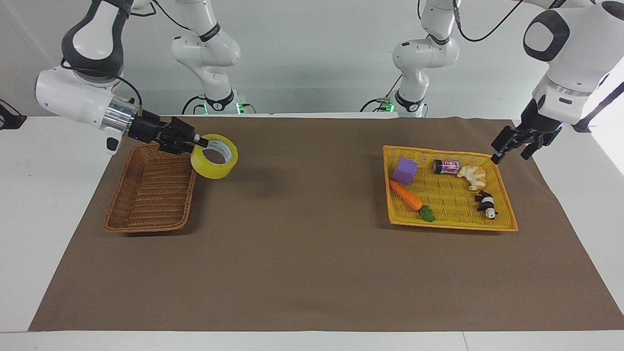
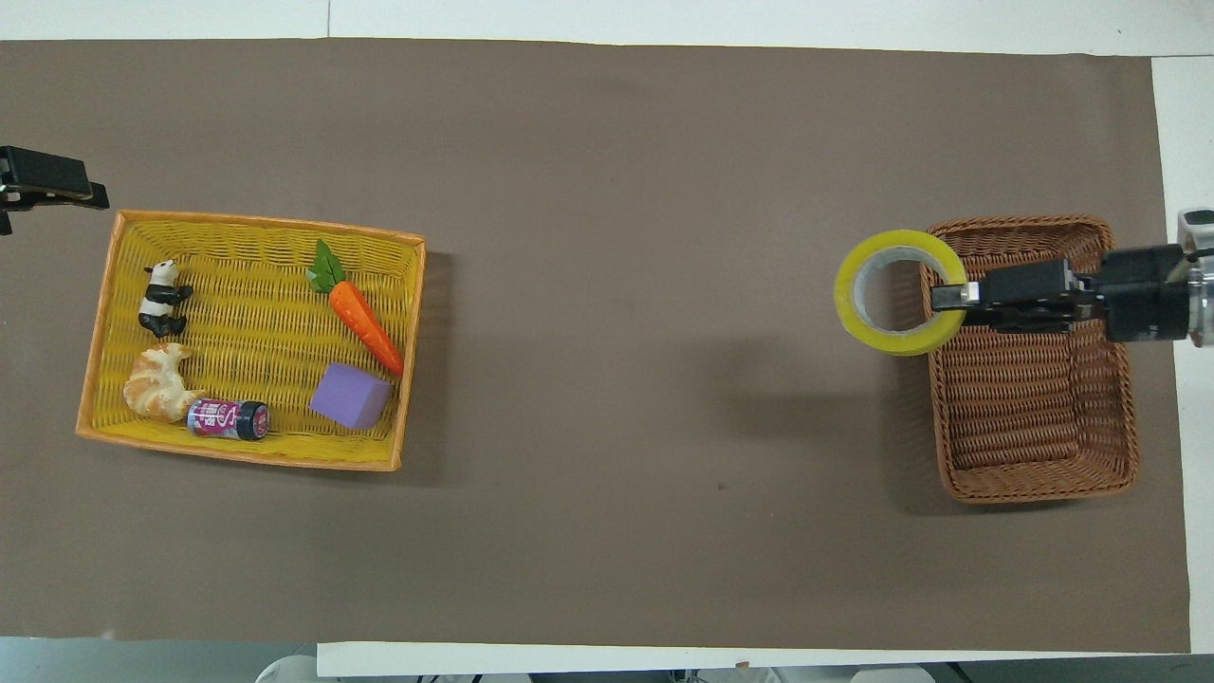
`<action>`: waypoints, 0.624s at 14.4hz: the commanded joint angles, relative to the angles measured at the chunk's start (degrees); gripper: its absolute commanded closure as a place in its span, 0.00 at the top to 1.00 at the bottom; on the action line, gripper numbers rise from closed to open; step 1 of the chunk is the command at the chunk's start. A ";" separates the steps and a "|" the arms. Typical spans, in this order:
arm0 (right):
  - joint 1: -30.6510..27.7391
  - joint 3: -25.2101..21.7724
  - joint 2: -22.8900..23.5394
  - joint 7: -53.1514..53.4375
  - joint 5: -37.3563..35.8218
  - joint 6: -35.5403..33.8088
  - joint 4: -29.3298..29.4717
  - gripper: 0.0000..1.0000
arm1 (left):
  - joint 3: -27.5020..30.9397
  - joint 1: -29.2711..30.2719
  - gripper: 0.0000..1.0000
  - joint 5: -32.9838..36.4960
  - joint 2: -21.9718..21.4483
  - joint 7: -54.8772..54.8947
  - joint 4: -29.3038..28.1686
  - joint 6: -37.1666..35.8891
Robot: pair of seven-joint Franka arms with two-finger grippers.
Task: Move tape to another basket
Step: 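Lower the tape into the wicker basket and open the right gripper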
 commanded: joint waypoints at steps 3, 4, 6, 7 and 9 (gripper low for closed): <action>-10.13 0.83 12.01 -12.12 -8.25 -11.22 11.51 0.00 | -0.69 0.61 1.00 1.04 -0.25 0.50 0.60 -0.74; -10.84 0.83 14.20 -13.97 -9.67 -12.45 13.53 0.00 | -0.77 0.53 1.00 1.04 -0.25 0.41 0.77 -0.65; -12.95 0.83 17.64 -18.36 -10.55 -13.34 15.31 0.00 | -0.60 0.87 1.00 1.12 -0.25 0.24 0.60 -1.43; -13.91 0.83 18.78 -20.21 -11.25 -13.26 15.31 0.00 | -0.25 1.83 1.00 1.12 -0.34 0.32 0.51 -1.61; -14.10 0.74 19.15 -22.24 -13.18 -12.73 14.70 0.00 | -0.68 5.00 1.00 1.12 -1.04 0.50 0.51 -3.36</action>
